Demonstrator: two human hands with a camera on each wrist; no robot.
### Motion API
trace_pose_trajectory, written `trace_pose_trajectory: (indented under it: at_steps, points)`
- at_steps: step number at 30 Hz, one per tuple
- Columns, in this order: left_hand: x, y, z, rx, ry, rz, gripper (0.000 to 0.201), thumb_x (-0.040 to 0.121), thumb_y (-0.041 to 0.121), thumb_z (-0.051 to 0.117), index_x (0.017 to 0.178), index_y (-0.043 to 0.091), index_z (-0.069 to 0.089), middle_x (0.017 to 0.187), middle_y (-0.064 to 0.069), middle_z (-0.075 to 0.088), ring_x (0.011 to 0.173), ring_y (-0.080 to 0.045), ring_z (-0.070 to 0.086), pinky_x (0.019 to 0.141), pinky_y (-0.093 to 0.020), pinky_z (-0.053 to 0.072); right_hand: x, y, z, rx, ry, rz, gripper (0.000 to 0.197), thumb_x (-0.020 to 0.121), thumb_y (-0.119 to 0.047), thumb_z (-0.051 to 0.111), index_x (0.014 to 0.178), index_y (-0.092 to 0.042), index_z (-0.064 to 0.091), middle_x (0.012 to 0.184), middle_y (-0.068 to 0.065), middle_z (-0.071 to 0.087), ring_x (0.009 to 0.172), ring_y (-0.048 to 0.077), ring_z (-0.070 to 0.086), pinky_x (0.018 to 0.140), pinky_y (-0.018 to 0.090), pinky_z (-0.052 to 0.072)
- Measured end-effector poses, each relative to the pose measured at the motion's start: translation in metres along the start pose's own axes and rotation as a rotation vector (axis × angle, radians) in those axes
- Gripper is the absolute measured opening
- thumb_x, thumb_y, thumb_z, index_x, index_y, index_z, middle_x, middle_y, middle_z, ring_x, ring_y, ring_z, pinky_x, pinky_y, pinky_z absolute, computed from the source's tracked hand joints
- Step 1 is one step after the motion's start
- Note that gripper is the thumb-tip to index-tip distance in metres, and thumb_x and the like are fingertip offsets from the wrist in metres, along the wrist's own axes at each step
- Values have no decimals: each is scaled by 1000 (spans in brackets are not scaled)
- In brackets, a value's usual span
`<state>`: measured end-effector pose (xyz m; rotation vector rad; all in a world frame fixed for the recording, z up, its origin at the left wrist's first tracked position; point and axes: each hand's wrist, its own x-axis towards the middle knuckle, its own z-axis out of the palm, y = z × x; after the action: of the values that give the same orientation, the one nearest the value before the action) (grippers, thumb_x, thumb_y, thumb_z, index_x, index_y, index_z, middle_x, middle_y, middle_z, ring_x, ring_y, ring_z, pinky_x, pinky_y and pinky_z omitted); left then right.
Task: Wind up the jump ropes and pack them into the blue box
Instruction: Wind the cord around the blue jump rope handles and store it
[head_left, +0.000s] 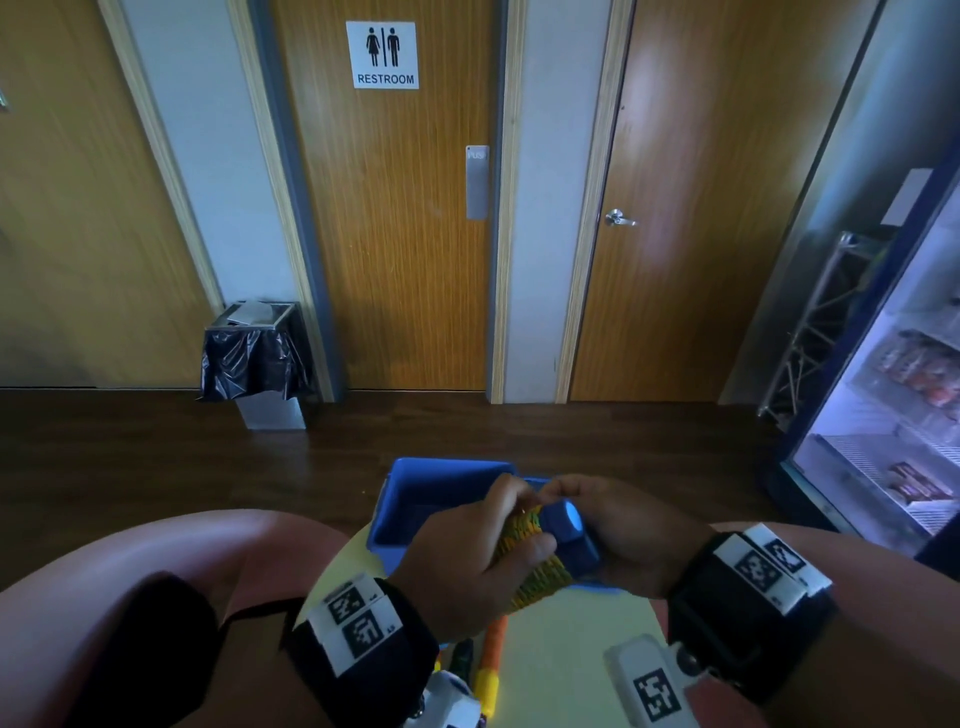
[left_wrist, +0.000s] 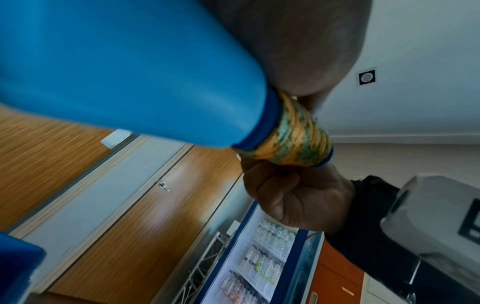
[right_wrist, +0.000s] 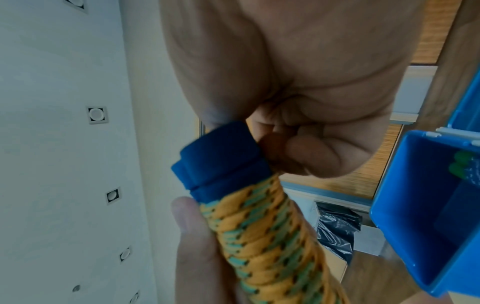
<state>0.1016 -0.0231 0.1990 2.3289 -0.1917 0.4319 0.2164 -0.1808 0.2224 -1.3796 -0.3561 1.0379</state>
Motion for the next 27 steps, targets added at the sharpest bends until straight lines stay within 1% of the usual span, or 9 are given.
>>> trace_pose_trajectory:
  at_steps: [6,9,12,15,16,18,21,24,27]
  points:
    - [31,27,57,-231,53,-103,42,88,70,43,121,45,43,91,4,68,85,-11,68,76,-46,54,-39,-8,-56,-165,82,-214,16,96,-4,54,96,3,69,94,25,67,82,30,63,73,40,52]
    - [46,45,83,-419,90,-138,40,90,62,47,118,34,52,99,-3,69,94,-21,68,84,-55,52,-54,-10,-82,-169,115,-258,30,102,-16,48,104,5,70,98,28,68,85,31,61,78,43,51]
    - [57,59,103,-553,168,-176,37,90,56,49,114,29,57,101,-12,67,96,-31,66,88,-57,51,-69,-11,-100,-107,144,-285,38,98,-31,51,97,0,72,83,17,65,76,25,59,70,36,48]
    - [64,68,118,-579,241,-191,34,92,53,48,118,33,60,104,-6,70,97,-26,68,88,-52,53,-81,-7,-109,-151,82,-329,36,92,-44,59,92,-12,76,86,13,69,79,20,64,72,33,49]
    - [64,70,122,-551,261,-196,34,92,54,48,119,37,59,105,-2,70,98,-21,68,89,-51,54,-85,-6,-110,-171,60,-349,36,90,-45,57,94,-15,77,89,14,70,82,21,65,74,34,51]
    - [63,70,128,-433,309,-199,35,89,58,47,120,43,56,104,5,70,96,-13,69,87,-49,55,-88,-5,-113,-165,46,-381,39,89,-47,55,104,-17,76,100,21,70,91,31,66,84,46,53]
    - [60,74,125,-165,379,-121,32,87,61,48,118,52,49,99,10,70,91,-5,67,81,-40,56,-91,-5,-114,-82,27,-401,48,84,-51,65,116,-15,72,115,27,66,109,50,59,99,61,45]
    - [59,84,114,213,451,113,37,90,60,50,121,40,51,99,16,66,88,1,57,80,-22,45,-96,-7,-114,-15,-35,-343,51,74,-49,78,116,-21,70,122,18,66,116,39,61,100,55,47]
    - [60,84,102,498,473,295,43,92,59,53,122,29,53,100,8,67,90,-11,61,76,-35,41,-101,-7,-114,8,-131,-265,39,84,-34,67,123,-28,64,129,14,63,121,40,59,102,64,40]
